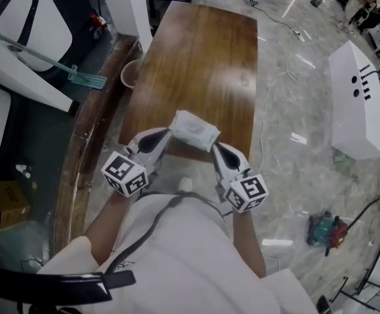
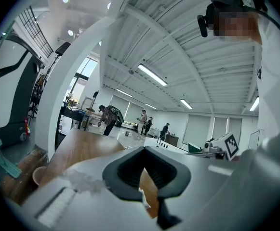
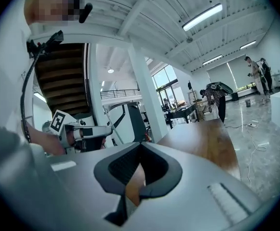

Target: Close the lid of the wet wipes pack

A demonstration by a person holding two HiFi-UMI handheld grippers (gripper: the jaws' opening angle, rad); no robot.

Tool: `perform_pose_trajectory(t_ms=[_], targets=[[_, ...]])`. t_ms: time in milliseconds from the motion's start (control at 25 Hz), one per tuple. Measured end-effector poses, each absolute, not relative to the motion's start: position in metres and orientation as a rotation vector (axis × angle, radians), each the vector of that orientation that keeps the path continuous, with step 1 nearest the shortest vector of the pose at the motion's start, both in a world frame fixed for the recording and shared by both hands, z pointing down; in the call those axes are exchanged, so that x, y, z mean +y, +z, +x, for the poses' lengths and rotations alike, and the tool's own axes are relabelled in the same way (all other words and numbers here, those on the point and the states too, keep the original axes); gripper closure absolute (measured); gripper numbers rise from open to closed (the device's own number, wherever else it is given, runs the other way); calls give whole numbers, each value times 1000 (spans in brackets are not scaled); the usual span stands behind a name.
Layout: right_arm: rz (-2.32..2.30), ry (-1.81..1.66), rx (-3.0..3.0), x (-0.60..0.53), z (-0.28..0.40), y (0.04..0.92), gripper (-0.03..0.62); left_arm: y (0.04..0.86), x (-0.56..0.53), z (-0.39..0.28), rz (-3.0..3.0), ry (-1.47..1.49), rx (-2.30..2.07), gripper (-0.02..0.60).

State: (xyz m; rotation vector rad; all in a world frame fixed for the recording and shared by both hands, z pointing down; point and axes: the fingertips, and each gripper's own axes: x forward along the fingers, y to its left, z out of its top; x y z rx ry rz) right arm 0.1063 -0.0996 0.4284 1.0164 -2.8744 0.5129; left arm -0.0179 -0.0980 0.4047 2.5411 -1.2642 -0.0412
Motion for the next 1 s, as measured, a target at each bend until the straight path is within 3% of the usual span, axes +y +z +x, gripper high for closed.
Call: perform_pose_trajectory(t_ms=[520,1000], targets=[[837,593,-2899,-139,93,445,588,419,-123,-36,2430,-29,-1376,578],[961,627,-2801,-149,75,476,588,428,-139,-45,2505,46,-1189,578]])
